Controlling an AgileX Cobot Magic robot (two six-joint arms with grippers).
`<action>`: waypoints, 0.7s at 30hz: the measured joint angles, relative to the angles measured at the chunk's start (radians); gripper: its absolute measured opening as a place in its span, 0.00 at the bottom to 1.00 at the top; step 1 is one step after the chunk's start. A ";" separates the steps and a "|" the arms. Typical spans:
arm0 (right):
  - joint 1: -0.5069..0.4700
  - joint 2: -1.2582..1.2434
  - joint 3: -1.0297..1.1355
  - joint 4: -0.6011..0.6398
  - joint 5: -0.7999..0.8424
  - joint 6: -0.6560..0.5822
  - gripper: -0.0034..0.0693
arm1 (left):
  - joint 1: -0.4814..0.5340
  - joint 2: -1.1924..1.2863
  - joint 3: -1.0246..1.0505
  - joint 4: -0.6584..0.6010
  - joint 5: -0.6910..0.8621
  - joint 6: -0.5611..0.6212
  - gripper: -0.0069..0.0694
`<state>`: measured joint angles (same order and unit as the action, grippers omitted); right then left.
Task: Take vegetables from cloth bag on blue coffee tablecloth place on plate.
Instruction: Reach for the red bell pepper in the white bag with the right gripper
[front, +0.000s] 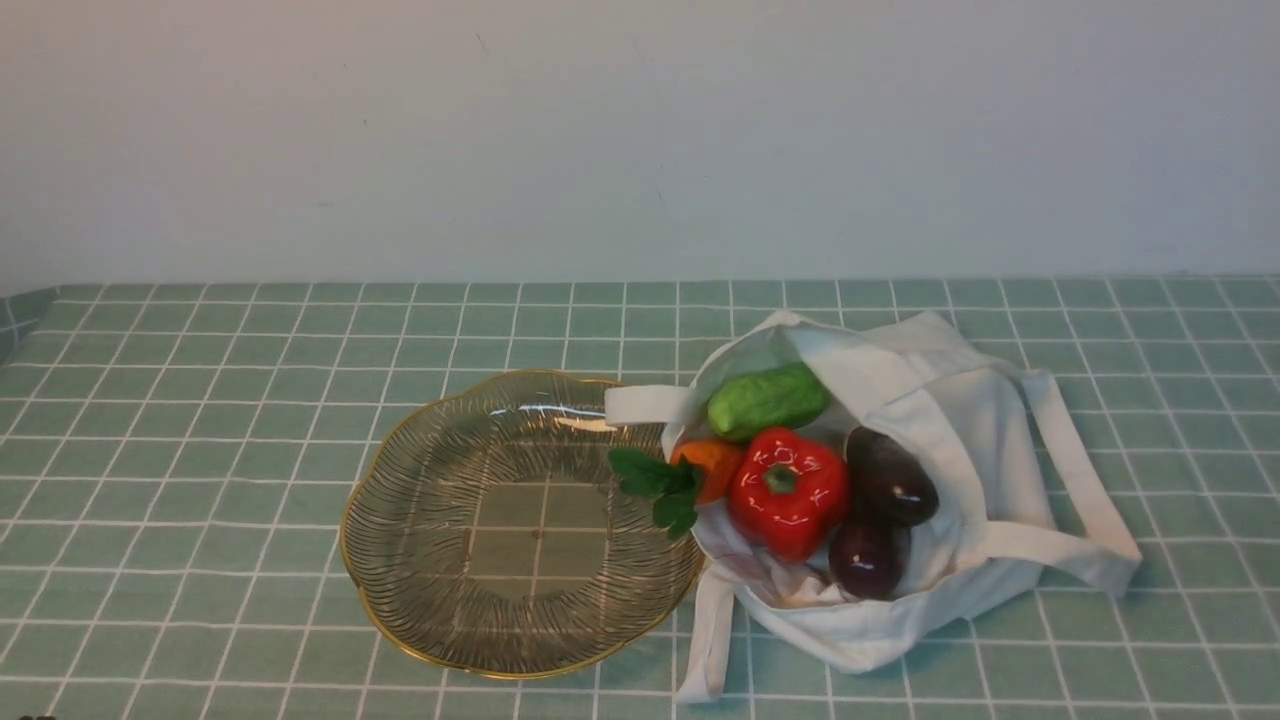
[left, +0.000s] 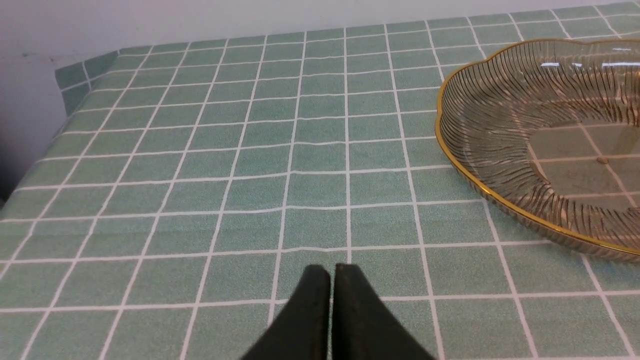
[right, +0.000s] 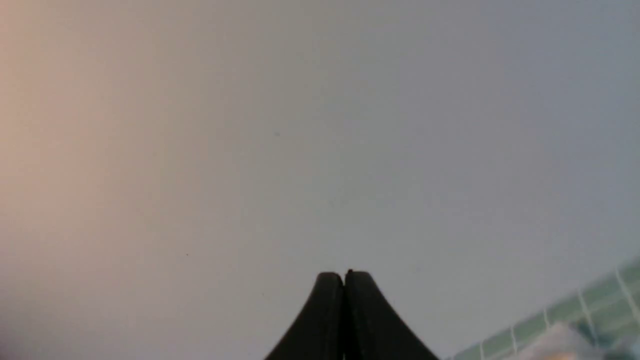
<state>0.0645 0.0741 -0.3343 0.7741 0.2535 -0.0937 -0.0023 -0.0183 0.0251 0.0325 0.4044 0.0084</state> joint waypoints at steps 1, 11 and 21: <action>0.000 0.071 -0.071 -0.055 0.060 -0.022 0.02 | 0.000 0.000 0.000 0.000 0.000 0.000 0.08; 0.046 0.820 -0.466 -0.325 0.685 -0.116 0.04 | 0.000 0.000 0.000 0.000 0.000 0.000 0.08; 0.399 1.183 -0.655 -0.296 0.504 -0.307 0.20 | 0.000 0.000 0.000 0.000 0.000 0.000 0.08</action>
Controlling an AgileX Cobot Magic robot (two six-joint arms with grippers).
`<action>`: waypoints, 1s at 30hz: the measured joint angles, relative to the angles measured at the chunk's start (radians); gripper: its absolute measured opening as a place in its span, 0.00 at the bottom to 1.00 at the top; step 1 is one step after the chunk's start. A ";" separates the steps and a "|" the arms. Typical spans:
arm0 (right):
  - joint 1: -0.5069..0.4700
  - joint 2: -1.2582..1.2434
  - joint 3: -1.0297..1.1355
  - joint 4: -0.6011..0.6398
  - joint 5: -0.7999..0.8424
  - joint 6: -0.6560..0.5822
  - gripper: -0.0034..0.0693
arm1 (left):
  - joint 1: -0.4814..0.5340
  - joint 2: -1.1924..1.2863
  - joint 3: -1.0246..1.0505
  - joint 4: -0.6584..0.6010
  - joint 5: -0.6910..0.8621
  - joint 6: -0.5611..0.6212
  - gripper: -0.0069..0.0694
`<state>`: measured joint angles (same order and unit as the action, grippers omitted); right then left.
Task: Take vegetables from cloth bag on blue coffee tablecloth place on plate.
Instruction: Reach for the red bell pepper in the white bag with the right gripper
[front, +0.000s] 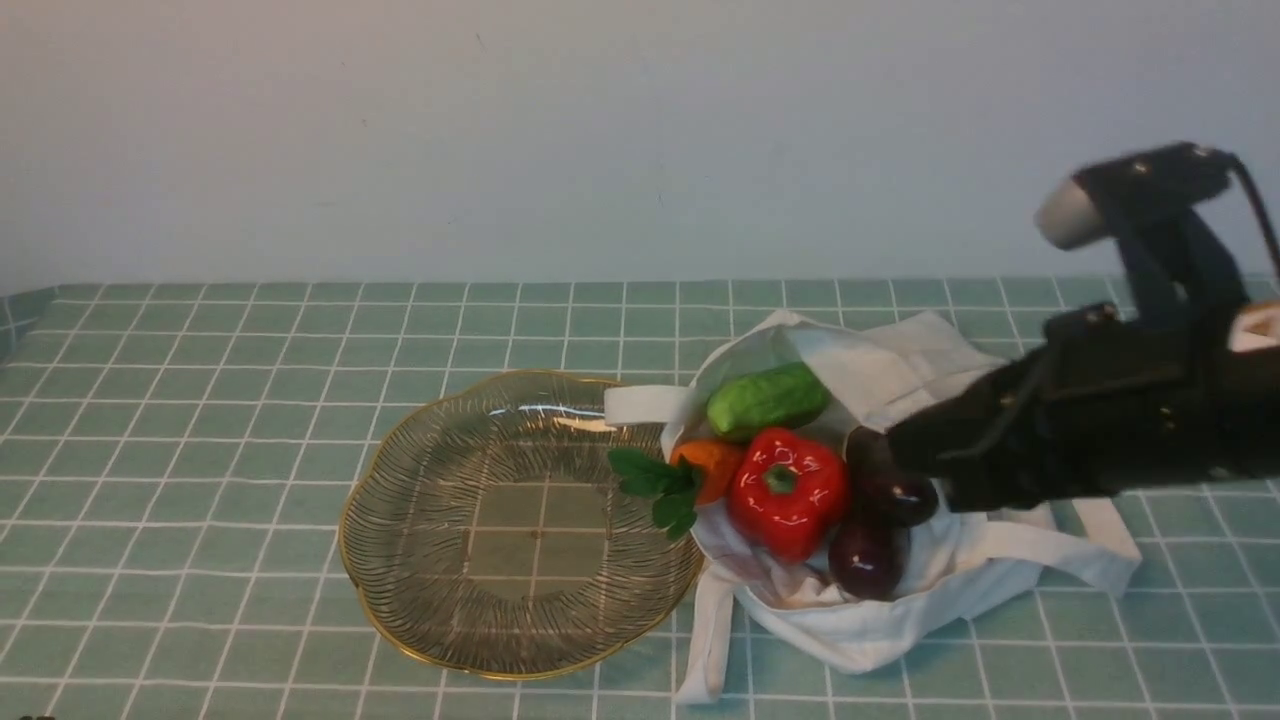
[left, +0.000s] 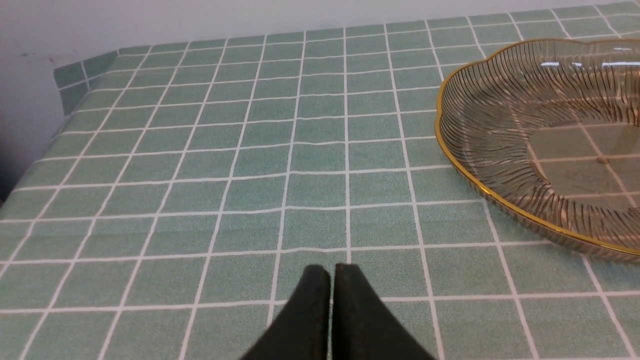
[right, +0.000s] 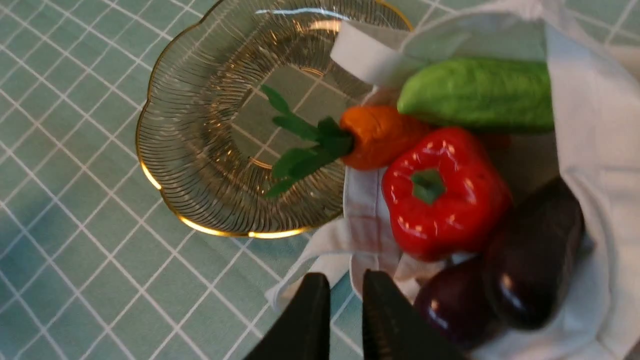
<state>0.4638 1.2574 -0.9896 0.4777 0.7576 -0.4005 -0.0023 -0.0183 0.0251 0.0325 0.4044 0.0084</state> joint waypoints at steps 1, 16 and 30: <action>0.033 0.038 -0.032 -0.056 -0.005 0.012 0.24 | 0.000 0.000 0.000 0.000 0.000 0.000 0.08; 0.126 0.442 -0.316 -0.373 0.087 0.204 0.98 | 0.000 0.000 0.000 0.000 0.000 0.000 0.08; 0.126 0.634 -0.370 -0.547 0.117 0.325 1.00 | 0.000 0.000 0.000 0.000 0.000 0.000 0.08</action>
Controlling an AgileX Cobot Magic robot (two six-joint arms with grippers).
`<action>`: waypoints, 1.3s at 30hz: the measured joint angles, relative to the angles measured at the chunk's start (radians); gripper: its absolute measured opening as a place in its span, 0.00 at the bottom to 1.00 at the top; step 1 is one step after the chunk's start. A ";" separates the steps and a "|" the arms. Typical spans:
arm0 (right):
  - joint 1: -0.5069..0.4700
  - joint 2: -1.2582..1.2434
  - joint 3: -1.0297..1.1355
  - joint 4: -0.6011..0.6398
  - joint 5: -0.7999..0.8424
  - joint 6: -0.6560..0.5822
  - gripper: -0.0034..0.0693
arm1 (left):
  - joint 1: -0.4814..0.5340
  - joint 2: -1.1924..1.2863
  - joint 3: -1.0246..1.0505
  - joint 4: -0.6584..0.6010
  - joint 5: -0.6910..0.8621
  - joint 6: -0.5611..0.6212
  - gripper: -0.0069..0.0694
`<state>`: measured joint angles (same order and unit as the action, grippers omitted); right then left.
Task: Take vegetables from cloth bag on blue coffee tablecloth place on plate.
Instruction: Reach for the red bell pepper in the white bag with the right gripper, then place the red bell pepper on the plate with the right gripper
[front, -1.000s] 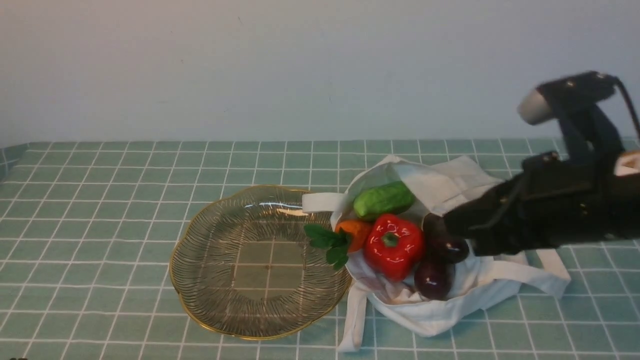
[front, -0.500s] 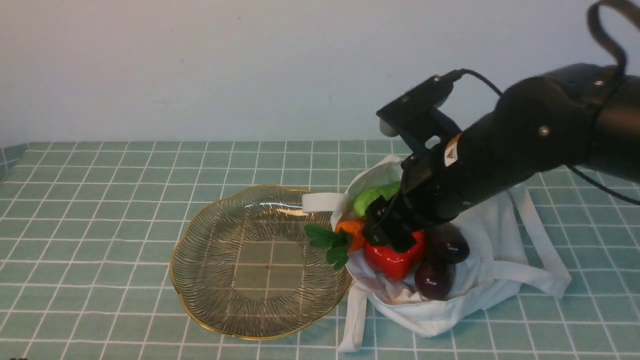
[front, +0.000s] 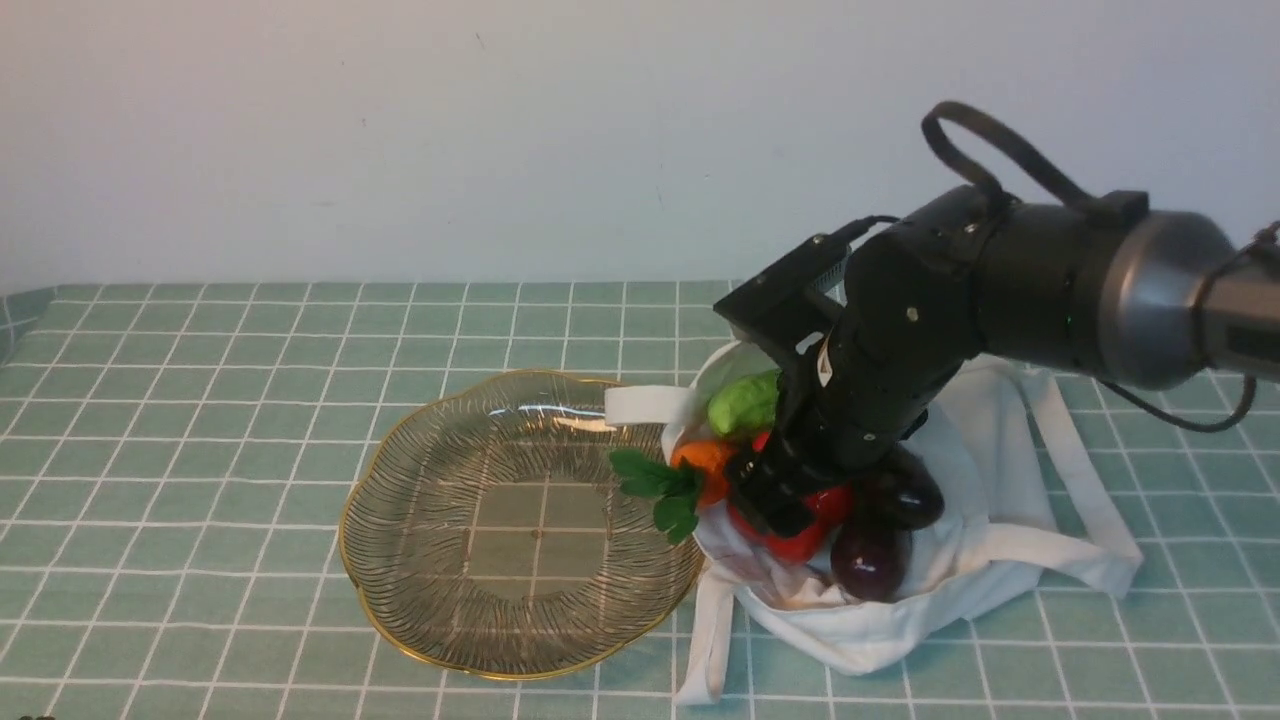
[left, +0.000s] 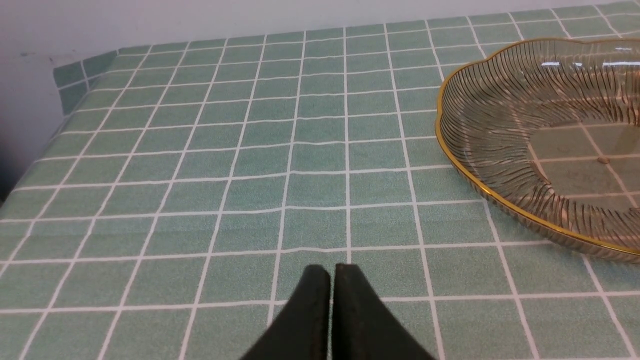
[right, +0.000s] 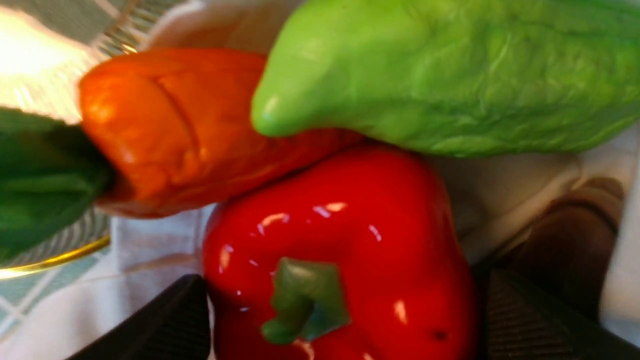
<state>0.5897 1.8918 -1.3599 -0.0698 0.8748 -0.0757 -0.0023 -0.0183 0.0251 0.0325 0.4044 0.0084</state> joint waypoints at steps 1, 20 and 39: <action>0.000 0.003 -0.002 -0.003 -0.001 0.000 1.00 | 0.000 0.000 0.000 0.000 0.000 0.000 0.08; 0.005 0.002 -0.137 -0.079 0.261 0.005 0.89 | 0.000 0.000 0.000 0.000 0.000 0.000 0.08; 0.061 -0.061 -0.351 0.346 0.168 -0.092 0.89 | 0.000 0.000 0.000 0.000 0.000 0.000 0.08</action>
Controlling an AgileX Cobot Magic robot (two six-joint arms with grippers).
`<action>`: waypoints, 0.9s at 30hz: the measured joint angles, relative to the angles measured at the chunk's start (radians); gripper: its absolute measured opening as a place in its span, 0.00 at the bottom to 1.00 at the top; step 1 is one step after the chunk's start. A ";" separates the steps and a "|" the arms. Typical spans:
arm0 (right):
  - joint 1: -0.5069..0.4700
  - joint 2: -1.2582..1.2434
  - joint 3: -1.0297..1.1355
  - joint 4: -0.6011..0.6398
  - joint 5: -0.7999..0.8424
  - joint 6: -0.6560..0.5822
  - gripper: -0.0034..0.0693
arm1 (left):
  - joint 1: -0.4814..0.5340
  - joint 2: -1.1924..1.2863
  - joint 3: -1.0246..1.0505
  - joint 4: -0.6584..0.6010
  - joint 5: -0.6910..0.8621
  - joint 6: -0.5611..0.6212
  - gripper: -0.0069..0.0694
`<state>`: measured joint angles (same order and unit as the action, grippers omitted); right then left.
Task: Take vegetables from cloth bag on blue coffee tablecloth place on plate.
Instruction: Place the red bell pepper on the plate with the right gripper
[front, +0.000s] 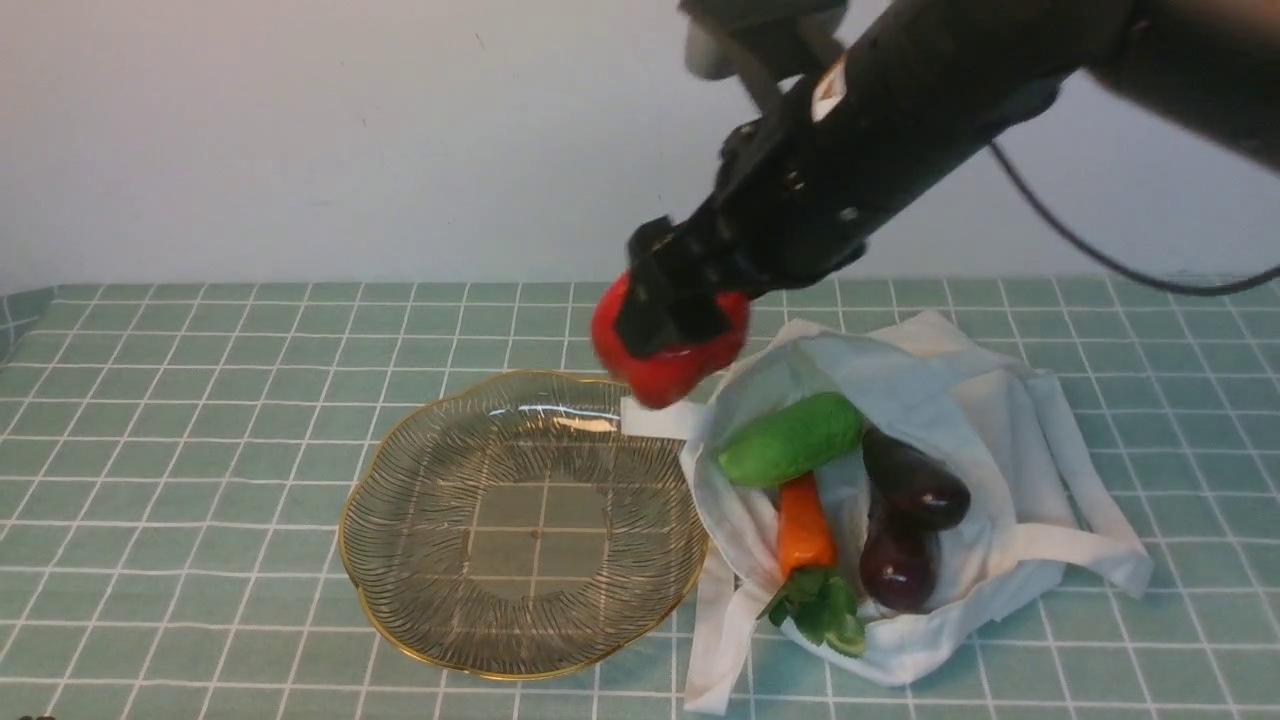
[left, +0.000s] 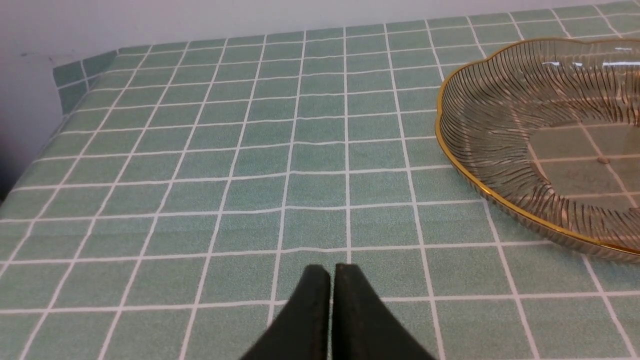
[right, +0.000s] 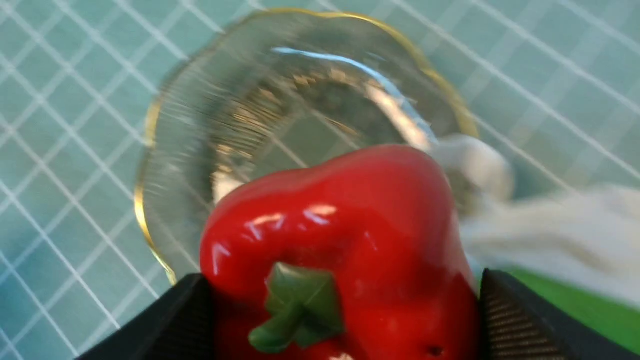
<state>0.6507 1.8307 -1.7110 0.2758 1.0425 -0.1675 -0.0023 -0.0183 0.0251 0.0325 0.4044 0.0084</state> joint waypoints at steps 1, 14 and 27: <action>0.004 0.007 0.000 0.008 -0.007 -0.003 0.89 | 0.000 0.000 0.000 0.000 0.000 0.000 0.08; 0.072 0.211 -0.002 0.013 -0.205 -0.036 1.00 | 0.000 0.000 0.000 0.000 0.000 0.000 0.08; 0.024 0.205 -0.419 -0.179 0.191 0.023 0.83 | 0.000 0.000 0.000 0.000 0.000 0.000 0.08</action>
<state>0.6750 2.0360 -2.1297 0.0969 1.2337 -0.1449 -0.0023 -0.0183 0.0251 0.0325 0.4044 0.0084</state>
